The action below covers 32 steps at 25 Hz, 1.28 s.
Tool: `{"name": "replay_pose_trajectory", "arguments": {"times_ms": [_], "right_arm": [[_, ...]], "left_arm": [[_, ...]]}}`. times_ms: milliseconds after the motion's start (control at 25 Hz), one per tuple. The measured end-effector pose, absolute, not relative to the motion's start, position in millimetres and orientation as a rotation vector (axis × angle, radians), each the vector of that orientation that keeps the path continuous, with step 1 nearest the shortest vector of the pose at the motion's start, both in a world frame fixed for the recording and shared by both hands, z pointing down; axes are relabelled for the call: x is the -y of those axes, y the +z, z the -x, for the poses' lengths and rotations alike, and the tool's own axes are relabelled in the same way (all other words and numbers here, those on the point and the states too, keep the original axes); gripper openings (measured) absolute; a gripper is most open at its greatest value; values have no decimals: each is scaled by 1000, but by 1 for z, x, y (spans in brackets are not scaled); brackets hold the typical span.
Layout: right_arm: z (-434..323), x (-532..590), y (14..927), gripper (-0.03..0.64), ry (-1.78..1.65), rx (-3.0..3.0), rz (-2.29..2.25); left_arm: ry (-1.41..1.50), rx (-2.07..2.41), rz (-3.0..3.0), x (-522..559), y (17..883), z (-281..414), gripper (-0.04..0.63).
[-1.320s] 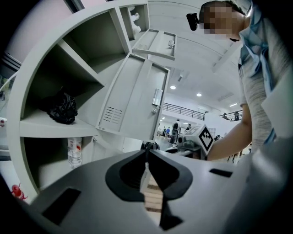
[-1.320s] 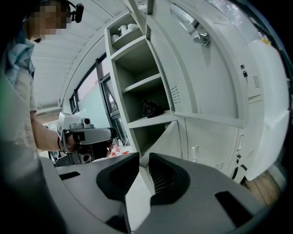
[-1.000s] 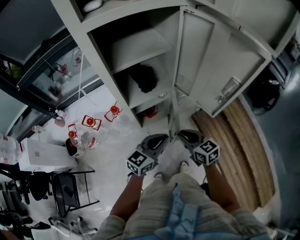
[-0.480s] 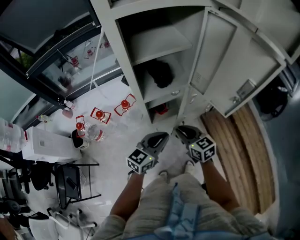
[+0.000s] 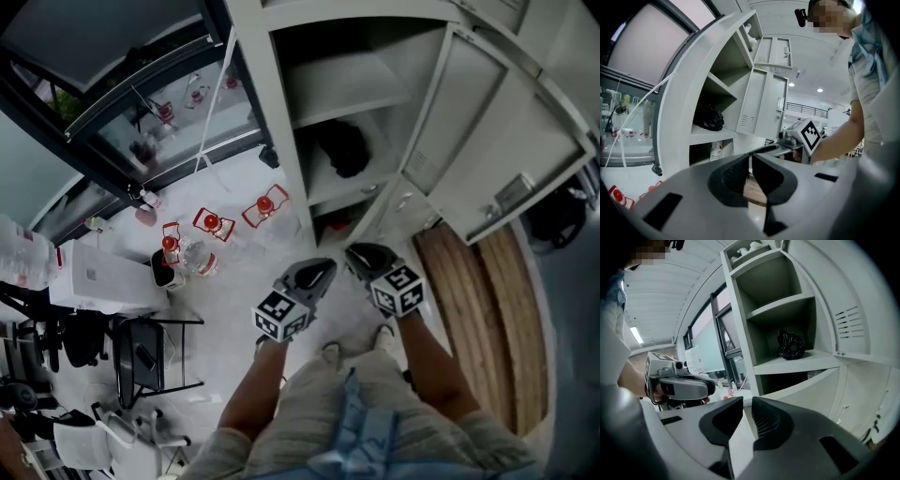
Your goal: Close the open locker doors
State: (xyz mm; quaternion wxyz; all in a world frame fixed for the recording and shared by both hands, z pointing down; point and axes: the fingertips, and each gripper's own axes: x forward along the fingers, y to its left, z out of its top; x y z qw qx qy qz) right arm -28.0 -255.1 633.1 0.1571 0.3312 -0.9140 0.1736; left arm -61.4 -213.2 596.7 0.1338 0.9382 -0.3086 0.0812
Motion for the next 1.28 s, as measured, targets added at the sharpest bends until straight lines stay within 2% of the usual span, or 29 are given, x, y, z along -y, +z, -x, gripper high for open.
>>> {"name": "replay_pose_trajectory", "arguments": {"times_ms": [1280], "right_arm": [[108, 348, 650, 60, 483, 2660, -886]], "left_arm": [[248, 1060, -2601, 258, 614, 101, 5]]}}
